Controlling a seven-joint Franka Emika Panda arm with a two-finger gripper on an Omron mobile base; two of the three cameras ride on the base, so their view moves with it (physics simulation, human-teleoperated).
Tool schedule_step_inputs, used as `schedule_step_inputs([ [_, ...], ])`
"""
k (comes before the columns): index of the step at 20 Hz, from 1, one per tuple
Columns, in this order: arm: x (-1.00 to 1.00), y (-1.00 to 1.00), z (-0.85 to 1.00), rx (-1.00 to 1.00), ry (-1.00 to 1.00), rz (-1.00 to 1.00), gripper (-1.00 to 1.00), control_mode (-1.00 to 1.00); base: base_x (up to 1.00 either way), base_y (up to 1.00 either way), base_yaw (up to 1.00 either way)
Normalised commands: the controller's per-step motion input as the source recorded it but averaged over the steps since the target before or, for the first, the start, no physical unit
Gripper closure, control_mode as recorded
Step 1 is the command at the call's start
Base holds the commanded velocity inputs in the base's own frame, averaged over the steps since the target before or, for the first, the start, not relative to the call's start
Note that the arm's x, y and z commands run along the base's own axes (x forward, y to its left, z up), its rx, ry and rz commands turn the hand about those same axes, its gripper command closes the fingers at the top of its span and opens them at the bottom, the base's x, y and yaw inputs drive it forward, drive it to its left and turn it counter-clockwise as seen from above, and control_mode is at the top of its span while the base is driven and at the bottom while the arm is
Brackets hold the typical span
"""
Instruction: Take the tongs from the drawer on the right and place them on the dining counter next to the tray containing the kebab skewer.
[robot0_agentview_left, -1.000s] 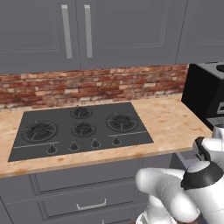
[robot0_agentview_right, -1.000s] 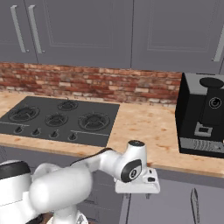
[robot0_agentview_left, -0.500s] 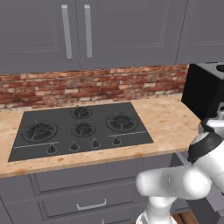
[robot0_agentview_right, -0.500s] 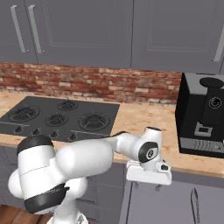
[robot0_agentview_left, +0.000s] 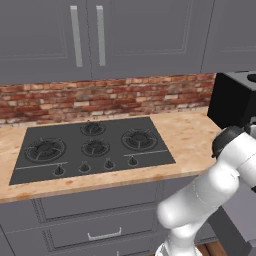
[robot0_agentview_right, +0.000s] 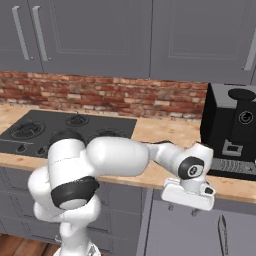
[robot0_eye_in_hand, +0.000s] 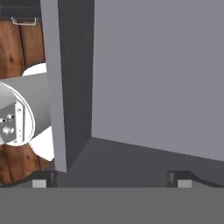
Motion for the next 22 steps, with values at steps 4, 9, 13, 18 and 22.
schedule_step_inputs([
  [4,0.25,-0.49,0.0,0.14,0.0,0.0,-1.0,-1.0,0.0,0.0,0.0],
  [9,0.23,-0.47,0.0,0.05,-0.03,0.0,-1.0,-1.0,0.0,0.0,0.0],
  [13,0.02,-0.49,-0.02,0.02,-0.23,0.0,-1.0,-1.0,0.0,0.0,0.0],
  [18,0.12,-0.41,-0.06,0.0,-0.16,-0.01,-1.0,-1.0,0.0,0.0,0.0],
  [22,0.25,-0.31,0.0,0.0,0.0,-0.1,-1.0,-1.0,0.0,0.0,0.0],
])
